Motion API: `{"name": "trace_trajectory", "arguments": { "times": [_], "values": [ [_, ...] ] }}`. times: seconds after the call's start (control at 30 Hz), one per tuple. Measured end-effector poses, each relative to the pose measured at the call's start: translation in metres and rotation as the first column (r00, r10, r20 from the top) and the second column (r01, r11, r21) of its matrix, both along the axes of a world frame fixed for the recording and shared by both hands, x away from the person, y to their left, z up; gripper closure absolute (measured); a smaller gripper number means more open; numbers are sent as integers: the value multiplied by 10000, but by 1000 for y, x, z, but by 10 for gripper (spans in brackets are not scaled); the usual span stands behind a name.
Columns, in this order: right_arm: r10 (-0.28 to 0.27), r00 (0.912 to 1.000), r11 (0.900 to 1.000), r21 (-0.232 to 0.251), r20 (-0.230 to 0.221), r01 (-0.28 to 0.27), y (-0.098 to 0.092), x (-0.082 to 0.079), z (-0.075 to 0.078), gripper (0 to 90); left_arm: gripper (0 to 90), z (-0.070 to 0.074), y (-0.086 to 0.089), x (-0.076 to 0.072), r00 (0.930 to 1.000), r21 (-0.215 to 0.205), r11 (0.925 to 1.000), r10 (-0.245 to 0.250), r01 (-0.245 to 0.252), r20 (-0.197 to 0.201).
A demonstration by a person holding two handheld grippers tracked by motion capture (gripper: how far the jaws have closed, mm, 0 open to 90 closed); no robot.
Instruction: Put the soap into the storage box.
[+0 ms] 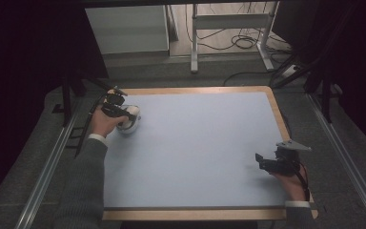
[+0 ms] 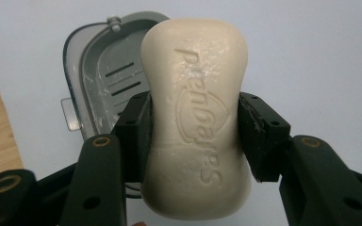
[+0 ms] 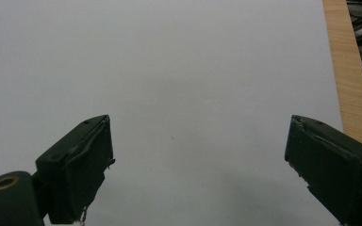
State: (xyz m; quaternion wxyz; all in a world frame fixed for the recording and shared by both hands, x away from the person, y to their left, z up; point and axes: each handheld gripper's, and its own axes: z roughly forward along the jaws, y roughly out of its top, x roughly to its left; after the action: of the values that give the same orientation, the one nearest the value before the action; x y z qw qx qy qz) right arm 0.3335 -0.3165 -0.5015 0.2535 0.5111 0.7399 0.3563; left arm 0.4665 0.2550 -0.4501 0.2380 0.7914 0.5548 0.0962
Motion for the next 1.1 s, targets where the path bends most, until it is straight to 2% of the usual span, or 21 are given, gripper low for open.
{"name": "trace_trajectory", "arguments": {
  "times": [0.4,0.53,0.7,0.77,0.83,0.87,1.1],
  "values": [
    [-32,10000,10000,-20,8,32,-1,0,0,82,494,-15,5,7,9990,199,9989,423,-420,-132],
    [-39,10000,10000,-31,14,39,0,0,-1,82,494,-21,5,9,9983,192,9984,528,-523,-262],
    [-35,10000,10000,-74,-11,35,0,0,-1,82,493,-23,4,10,9978,151,9979,636,-633,-210],
    [-34,10000,10000,-78,-13,34,0,0,-1,82,484,-23,4,10,9975,160,9974,703,-702,-54],
    [-33,10000,10000,-52,0,33,0,0,-1,82,428,-19,4,8,9969,-183,9970,756,-752,221],
    [-33,10000,10000,-52,0,33,0,0,-1,82,428,-17,3,7,9970,-250,9971,729,-722,277],
    [-2,10000,10000,-77,-22,2,1,0,-1,82,375,-3,-4,-5,9965,-324,9989,373,-349,752]
  ]
}}
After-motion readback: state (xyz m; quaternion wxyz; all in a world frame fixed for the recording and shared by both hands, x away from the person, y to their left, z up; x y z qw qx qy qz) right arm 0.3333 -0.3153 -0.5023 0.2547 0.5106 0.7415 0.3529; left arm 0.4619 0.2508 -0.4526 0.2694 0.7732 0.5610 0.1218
